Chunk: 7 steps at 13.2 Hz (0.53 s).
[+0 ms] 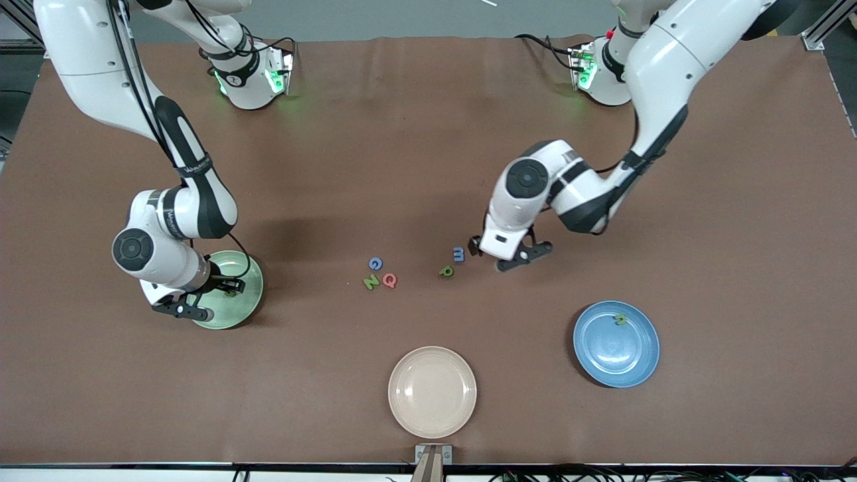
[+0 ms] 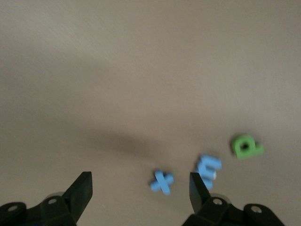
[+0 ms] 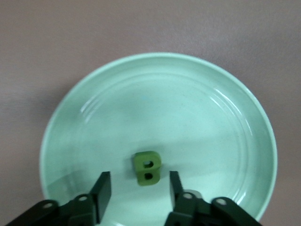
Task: Sort upper and lower case letters into plates
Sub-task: 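Release the B in the green plate while the left gripper returns to letters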
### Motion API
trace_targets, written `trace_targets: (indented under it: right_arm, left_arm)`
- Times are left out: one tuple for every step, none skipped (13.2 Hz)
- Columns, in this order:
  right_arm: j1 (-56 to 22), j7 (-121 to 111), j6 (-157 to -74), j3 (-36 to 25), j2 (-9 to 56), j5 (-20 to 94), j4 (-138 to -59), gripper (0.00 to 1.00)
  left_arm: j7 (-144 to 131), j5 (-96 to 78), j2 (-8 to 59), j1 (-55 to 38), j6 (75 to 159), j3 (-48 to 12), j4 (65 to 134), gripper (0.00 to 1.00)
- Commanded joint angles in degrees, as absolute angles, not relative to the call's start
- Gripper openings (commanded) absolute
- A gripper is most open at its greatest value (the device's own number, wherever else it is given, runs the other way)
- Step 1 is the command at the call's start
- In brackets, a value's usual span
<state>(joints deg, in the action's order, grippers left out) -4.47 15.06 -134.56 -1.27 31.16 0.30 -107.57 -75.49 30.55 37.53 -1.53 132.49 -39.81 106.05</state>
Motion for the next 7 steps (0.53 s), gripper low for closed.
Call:
trace_targets:
  right_arm:
    - [-6.1, 19.6, -128.3, -0.4, 30.1, 1.5, -102.8, 1.0]
    - [-8.7, 23.4, -128.8, -0.5, 30.2, 2.8, -102.3, 1.0]
    - [-11.8, 27.5, -129.5, -0.5, 31.7, 4.8, -100.3, 1.0]
    - [-14.3, 31.3, -130.4, -0.5, 33.5, 6.3, -98.9, 1.0]
    - [-17.2, 36.0, -132.1, -0.6, 35.0, 6.6, -98.0, 1.0]
    - [-19.3, 40.7, -133.5, -0.6, 36.5, 6.6, -97.0, 1.0]
    - [-21.3, 45.5, -134.1, -0.6, 37.4, 6.6, -96.2, 1.0]
  left_arm:
    - [-75.5, 34.6, 39.1, -3.5, 132.7, -39.9, 106.3, 0.91]
    - [-75.5, 34.7, 39.4, -4.4, 133.0, -39.8, 106.0, 0.91]
    - [-75.5, 35.1, 40.4, -4.9, 133.8, -39.7, 105.7, 0.91]
    - [-75.5, 36.2, 41.2, -4.9, 135.0, -39.6, 105.8, 0.86]
    - [-75.5, 37.2, 42.3, -4.9, 135.4, -39.6, 105.8, 0.8]
    - [-75.6, 38.2, 42.8, -4.9, 135.4, -39.6, 105.8, 0.76]
    - [-75.6, 38.4, 42.9, -4.9, 135.5, -39.6, 105.9, 0.74]
